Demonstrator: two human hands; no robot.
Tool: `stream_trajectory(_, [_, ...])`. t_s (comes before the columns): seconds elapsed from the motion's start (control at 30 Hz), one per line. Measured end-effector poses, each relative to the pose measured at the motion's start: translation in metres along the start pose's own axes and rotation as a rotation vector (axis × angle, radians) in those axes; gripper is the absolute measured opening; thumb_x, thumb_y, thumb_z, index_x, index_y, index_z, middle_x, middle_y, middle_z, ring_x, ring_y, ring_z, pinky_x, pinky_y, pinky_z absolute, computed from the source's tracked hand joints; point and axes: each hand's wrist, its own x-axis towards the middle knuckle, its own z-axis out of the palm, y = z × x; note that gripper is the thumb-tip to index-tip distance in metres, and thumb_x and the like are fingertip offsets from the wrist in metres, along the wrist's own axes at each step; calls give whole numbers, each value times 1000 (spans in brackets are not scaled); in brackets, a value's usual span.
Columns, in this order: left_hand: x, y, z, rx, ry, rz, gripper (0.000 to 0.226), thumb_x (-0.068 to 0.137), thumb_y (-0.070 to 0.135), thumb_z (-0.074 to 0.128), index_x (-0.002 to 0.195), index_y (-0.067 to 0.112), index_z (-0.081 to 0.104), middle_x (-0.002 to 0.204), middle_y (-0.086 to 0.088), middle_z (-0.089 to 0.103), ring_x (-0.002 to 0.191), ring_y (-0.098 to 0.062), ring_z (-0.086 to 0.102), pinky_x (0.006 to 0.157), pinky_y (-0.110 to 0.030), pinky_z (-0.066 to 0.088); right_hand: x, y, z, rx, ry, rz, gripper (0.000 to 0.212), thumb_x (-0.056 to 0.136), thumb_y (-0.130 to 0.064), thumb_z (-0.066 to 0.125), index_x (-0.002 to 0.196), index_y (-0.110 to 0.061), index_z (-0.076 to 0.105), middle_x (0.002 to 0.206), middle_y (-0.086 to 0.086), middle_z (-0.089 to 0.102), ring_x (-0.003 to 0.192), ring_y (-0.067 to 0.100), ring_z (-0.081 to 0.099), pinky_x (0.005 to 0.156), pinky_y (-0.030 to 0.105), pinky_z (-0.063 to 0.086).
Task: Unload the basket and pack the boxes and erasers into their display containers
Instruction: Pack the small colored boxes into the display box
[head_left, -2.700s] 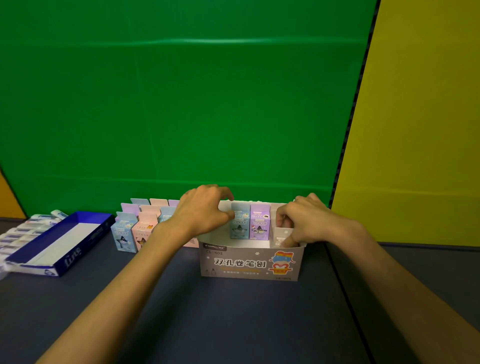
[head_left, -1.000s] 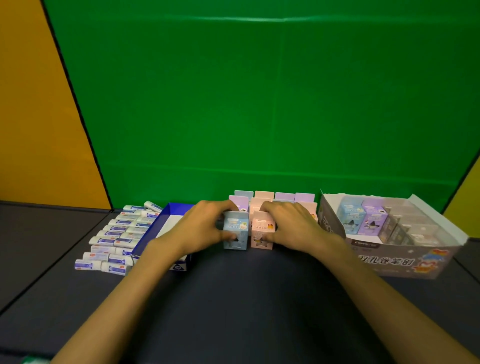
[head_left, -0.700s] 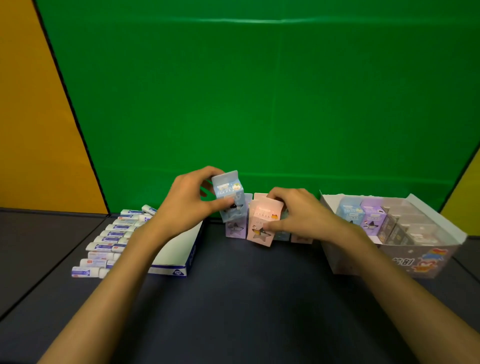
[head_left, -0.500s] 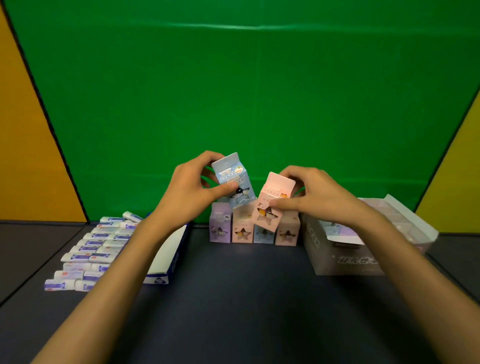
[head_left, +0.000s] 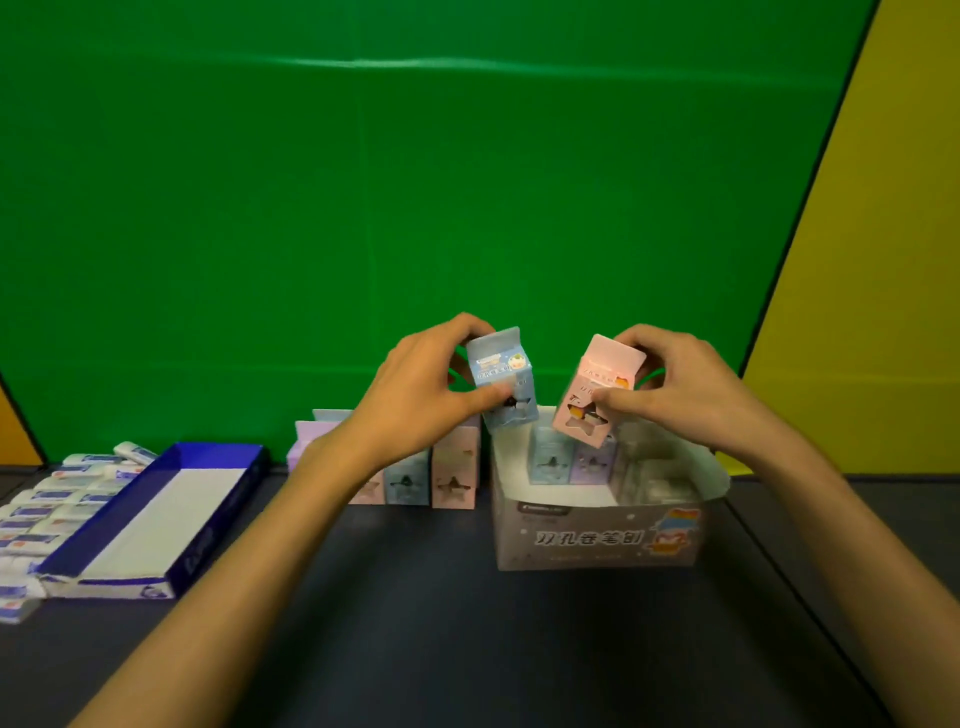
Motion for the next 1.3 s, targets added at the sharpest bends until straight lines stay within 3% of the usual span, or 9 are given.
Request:
stream_trajectory(0.1, [15, 14, 32, 201, -100, 30, 41, 78, 50, 74, 110, 33, 54, 104, 14, 66, 86, -11, 62, 75, -41, 53, 2, 31, -20, -7, -3, -7, 31, 75, -25, 84, 97, -29, 63, 91, -14, 70, 78, -4, 64, 65, 22, 53])
stream_trajectory(0.3, [36, 17, 85, 304, -278, -180, 46, 72, 43, 84, 108, 30, 59, 100, 7, 70, 82, -16, 65, 76, -40, 54, 9, 74, -39, 13, -52, -32, 31, 77, -25, 84, 98, -28, 62, 91, -15, 69, 73, -10, 61, 58, 13, 46])
stream_trajectory(0.47, [43, 15, 110, 337, -339, -290, 44, 73, 31, 87, 108, 21, 61, 105, -2, 69, 86, -21, 64, 76, -35, 50, 11, 93, -45, 17, -83, -46, 33, 77, -28, 84, 102, -29, 63, 95, -16, 70, 82, -3, 66, 70, 27, 58])
stream_trajectory(0.6, [44, 14, 127, 420, -414, -288, 49, 73, 30, 86, 113, 18, 60, 110, -5, 59, 87, -21, 52, 76, -34, 43, 9, 102, -44, 27, -100, -44, 35, 77, -29, 84, 104, -28, 62, 99, -15, 70, 86, -1, 66, 72, 28, 60])
stream_trajectory(0.73, [42, 7, 140, 469, -469, -298, 56, 74, 29, 86, 121, 17, 58, 111, -3, 52, 98, -25, 55, 85, -36, 45, 7, 105, -42, 16, -108, -33, 37, 77, -29, 84, 107, -28, 62, 100, -15, 69, 87, -1, 66, 74, 29, 60])
stream_trajectory(0.83, [39, 3, 146, 442, -465, -306, 59, 74, 26, 86, 125, 16, 57, 112, -5, 51, 100, -27, 56, 83, -33, 45, 6, 104, -41, -1, -109, -29, 38, 78, -29, 84, 109, -28, 61, 102, -16, 68, 88, -2, 65, 74, 28, 60])
stream_trajectory(0.97, [39, 6, 148, 479, -469, -298, 62, 77, 27, 84, 129, 17, 53, 119, -10, 53, 106, -33, 58, 92, -43, 50, 8, 98, -38, -3, -92, -34, 36, 77, -30, 84, 106, -29, 62, 99, -17, 68, 87, -2, 64, 74, 29, 59])
stream_trajectory(1.1, [37, 18, 132, 619, -500, -238, 70, 79, 47, 78, 137, 25, 46, 125, -4, 52, 112, -31, 58, 91, -42, 45, 13, 85, -32, 6, -72, -48, 36, 76, -26, 84, 105, -26, 63, 100, -13, 70, 87, 0, 66, 75, 30, 59])
stream_trajectory(1.3, [35, 23, 70, 662, -314, -240, 57, 92, 56, 56, 141, 30, 47, 135, 0, 52, 122, -27, 54, 94, -41, 45, 29, 55, -20, 109, -50, -79, 39, 75, -18, 85, 106, -24, 61, 97, -14, 70, 83, 0, 68, 77, 30, 60])
